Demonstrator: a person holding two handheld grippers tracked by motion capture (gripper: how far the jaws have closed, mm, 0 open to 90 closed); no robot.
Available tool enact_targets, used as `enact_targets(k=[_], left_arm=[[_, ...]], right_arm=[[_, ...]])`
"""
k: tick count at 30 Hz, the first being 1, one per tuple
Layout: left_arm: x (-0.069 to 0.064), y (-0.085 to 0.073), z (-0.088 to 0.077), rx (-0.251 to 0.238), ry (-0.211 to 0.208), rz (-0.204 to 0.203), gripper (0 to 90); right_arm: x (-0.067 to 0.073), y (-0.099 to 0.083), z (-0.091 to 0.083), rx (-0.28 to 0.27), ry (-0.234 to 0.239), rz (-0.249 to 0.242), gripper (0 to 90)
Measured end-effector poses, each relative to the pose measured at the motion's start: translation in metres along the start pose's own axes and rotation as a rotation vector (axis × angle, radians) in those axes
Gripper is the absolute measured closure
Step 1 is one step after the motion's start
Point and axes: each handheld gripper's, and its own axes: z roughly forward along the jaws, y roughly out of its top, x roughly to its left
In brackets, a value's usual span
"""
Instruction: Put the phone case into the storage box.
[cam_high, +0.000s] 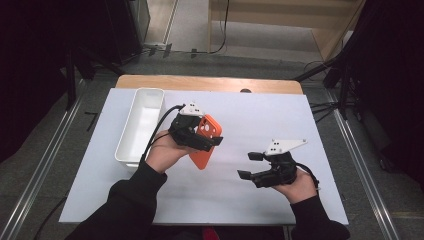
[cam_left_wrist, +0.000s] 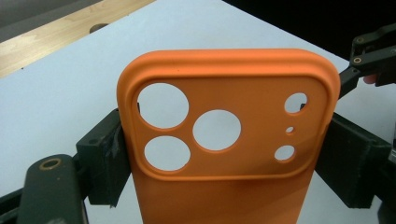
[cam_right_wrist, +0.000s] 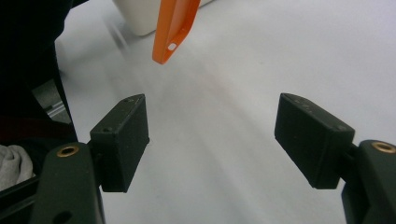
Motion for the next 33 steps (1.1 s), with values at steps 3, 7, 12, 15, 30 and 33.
enact_targets(k=[3, 7, 12, 15, 30, 33], left_arm=[[0.000, 0.000, -0.001, -0.003, -0.008, -0.002, 16.0], [0.001, 0.000, -0.002, -0.004, -0.017, 0.000, 16.0], [0.002, 0.000, -0.003, -0.007, -0.027, -0.006, 16.0], [0.002, 0.001, -0.004, -0.003, -0.036, -0.006, 16.0], [0.007, 0.003, -0.013, -0.014, -0.059, -0.016, 16.0], [0.009, 0.003, -0.016, -0.017, -0.065, -0.022, 16.0]], right_arm=[[0.000, -0.006, 0.001, 0.001, 0.003, 0.009, 24.9], [-0.001, -0.014, 0.003, 0.002, 0.006, 0.009, 24.9], [-0.003, -0.021, 0.004, -0.003, 0.003, 0.009, 24.9], [-0.005, -0.028, 0.007, -0.012, 0.008, 0.014, 25.0], [-0.014, -0.056, 0.008, 0.010, -0.019, 0.033, 24.9], [-0.013, -0.060, 0.009, 0.009, -0.015, 0.041, 24.9]])
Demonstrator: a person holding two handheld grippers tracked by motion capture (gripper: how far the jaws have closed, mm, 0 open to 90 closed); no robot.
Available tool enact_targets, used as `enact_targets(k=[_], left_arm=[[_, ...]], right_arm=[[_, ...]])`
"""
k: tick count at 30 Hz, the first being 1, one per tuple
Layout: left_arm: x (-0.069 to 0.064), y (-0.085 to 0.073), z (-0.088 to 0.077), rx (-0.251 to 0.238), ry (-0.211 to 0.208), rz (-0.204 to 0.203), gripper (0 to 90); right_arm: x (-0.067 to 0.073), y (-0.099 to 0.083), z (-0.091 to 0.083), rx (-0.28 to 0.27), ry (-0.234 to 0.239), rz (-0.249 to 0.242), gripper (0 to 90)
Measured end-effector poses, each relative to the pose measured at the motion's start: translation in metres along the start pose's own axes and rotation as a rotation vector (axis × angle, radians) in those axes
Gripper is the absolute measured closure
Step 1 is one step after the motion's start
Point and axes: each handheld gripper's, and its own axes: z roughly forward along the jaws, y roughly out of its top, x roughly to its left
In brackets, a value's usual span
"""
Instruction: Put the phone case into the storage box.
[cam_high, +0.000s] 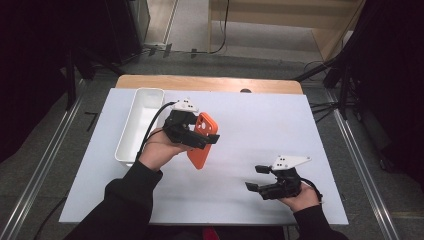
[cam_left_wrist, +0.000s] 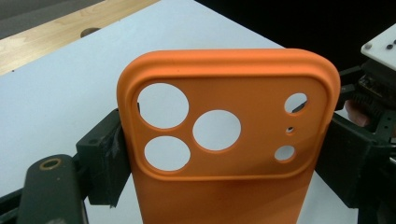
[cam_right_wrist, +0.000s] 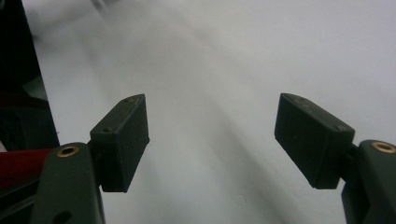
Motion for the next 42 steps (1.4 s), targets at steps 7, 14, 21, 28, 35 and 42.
enact_targets(k=[7, 14, 21, 28, 35, 42], left_arm=[[0.001, 0.004, -0.012, -0.002, -0.001, 0.000, 16.0], [0.003, 0.007, -0.024, -0.005, -0.007, 0.001, 16.0], [0.004, 0.010, -0.033, 0.005, -0.020, 0.010, 16.0], [0.006, 0.012, -0.046, 0.011, -0.057, 0.014, 16.0], [0.008, 0.013, -0.054, 0.020, -0.074, 0.022, 15.9], [0.011, 0.013, -0.063, 0.022, -0.071, 0.031, 15.9]], right_arm=[[-0.001, -0.002, 0.001, 0.003, 0.003, -0.015, 24.9], [-0.003, -0.002, 0.001, -0.004, 0.013, -0.011, 24.9], [-0.002, -0.002, 0.002, 0.001, 0.026, -0.010, 24.9], [-0.002, -0.002, 0.002, -0.004, 0.034, -0.009, 24.9], [-0.002, -0.002, 0.002, -0.002, 0.034, -0.011, 24.9], [-0.002, -0.002, 0.002, -0.001, 0.035, -0.013, 24.9]])
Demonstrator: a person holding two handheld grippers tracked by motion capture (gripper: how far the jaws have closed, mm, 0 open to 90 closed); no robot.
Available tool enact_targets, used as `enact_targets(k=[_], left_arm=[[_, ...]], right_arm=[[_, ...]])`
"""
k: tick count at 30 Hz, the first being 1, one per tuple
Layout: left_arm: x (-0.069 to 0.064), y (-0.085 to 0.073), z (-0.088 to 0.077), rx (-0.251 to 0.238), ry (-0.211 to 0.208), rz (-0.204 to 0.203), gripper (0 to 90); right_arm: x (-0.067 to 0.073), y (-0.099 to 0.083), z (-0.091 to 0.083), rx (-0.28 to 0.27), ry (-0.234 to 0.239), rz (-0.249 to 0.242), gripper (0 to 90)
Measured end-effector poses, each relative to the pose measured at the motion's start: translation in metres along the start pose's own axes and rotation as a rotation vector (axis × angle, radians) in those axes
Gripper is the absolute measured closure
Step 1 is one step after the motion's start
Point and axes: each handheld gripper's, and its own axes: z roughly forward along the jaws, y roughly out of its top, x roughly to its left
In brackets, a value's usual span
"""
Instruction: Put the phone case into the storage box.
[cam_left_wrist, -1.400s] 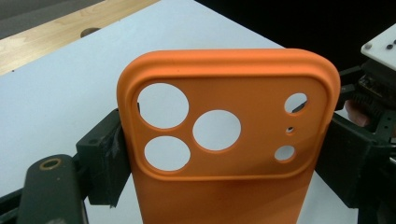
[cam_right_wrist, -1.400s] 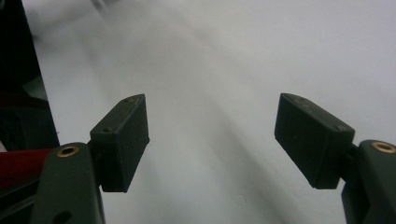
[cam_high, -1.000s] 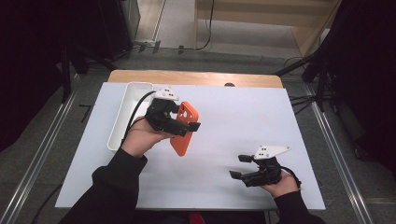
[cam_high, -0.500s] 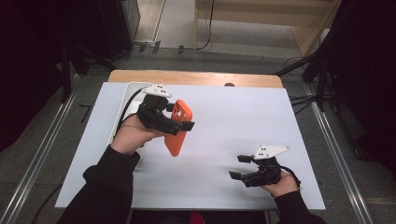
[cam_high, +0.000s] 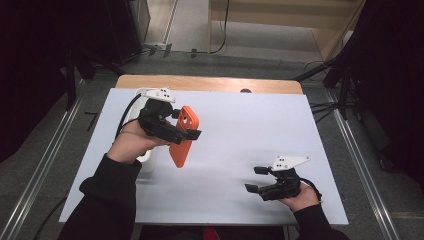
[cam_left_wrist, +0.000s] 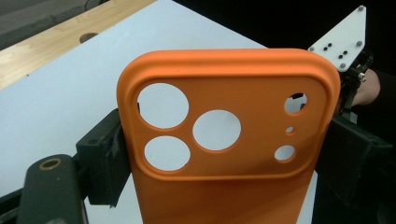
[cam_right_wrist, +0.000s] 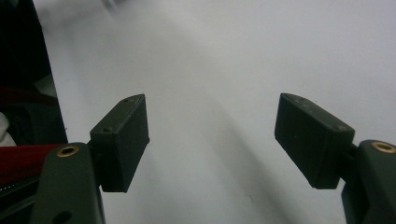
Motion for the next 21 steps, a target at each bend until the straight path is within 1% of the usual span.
enact_targets(k=[4, 10, 12, 15, 18, 19, 21], left_arm=[[0.003, -0.001, -0.006, -0.002, 0.010, 0.000, 15.9], [0.006, -0.001, -0.013, -0.010, 0.029, -0.006, 15.9], [0.009, -0.003, -0.017, -0.020, 0.045, -0.007, 15.9], [0.011, -0.003, -0.020, -0.023, 0.051, -0.008, 15.9], [0.014, -0.004, -0.026, -0.038, 0.062, -0.015, 15.9], [0.014, -0.004, -0.028, -0.043, 0.063, -0.022, 15.9], [0.014, -0.004, -0.029, -0.046, 0.069, -0.022, 15.9]], right_arm=[[0.001, 0.000, 0.000, 0.005, -0.006, 0.002, 24.9], [0.002, 0.001, 0.001, 0.002, 0.000, 0.000, 24.9], [0.002, 0.001, 0.001, 0.002, 0.001, -0.001, 24.9], [0.002, 0.001, 0.001, -0.004, 0.000, -0.003, 24.9], [0.001, 0.001, 0.000, -0.004, 0.004, -0.001, 24.9], [0.002, 0.001, 0.000, -0.004, 0.005, 0.000, 24.9], [0.002, 0.001, 0.000, -0.005, 0.004, 0.000, 24.9]])
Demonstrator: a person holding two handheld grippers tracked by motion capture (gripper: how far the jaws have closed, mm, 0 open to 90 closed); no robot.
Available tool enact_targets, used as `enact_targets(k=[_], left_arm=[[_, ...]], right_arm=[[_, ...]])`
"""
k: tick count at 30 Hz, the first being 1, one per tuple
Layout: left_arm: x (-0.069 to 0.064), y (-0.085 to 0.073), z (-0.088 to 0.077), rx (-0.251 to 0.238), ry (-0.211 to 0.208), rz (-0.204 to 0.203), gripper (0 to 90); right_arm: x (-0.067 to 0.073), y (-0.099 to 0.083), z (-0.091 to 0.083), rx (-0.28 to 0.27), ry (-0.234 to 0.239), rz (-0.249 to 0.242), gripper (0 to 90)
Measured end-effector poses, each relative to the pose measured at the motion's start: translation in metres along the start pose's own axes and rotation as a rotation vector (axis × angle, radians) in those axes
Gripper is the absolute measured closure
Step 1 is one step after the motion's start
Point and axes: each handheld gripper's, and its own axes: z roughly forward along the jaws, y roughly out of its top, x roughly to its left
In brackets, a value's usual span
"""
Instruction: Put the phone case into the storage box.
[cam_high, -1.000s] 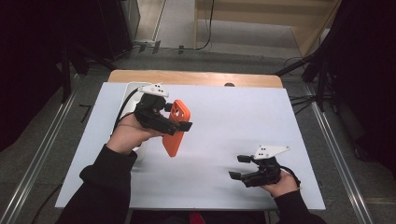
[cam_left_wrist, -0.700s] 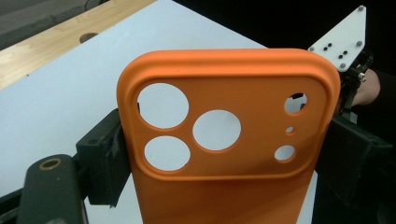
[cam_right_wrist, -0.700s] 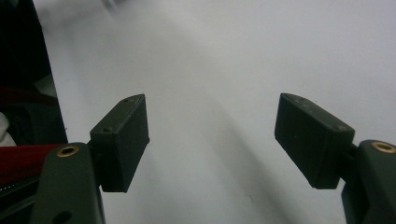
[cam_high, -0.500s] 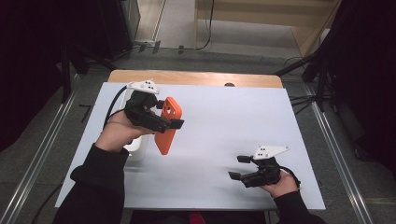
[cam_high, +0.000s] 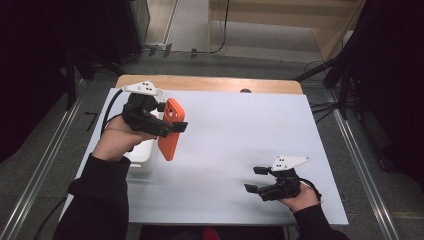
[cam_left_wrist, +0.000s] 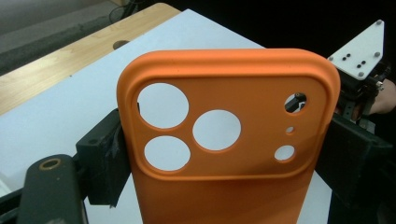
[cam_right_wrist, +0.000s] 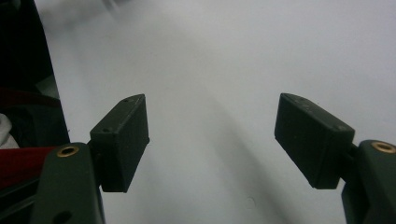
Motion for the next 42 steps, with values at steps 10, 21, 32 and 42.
enact_targets(k=[10, 21, 32, 42], left_arm=[[0.006, -0.001, -0.012, -0.017, 0.023, -0.015, 15.9], [0.015, -0.004, -0.023, -0.034, 0.081, -0.049, 15.9], [0.024, -0.007, -0.032, -0.045, 0.150, -0.080, 15.9], [0.032, -0.011, -0.039, -0.067, 0.202, -0.116, 15.9]], right_arm=[[0.000, 0.000, 0.000, -0.001, -0.001, 0.001, 24.9], [0.002, 0.001, 0.000, -0.008, 0.005, -0.011, 24.9], [0.001, 0.000, 0.000, 0.003, 0.003, 0.003, 24.9], [0.001, 0.000, 0.000, 0.005, 0.002, 0.003, 24.9]])
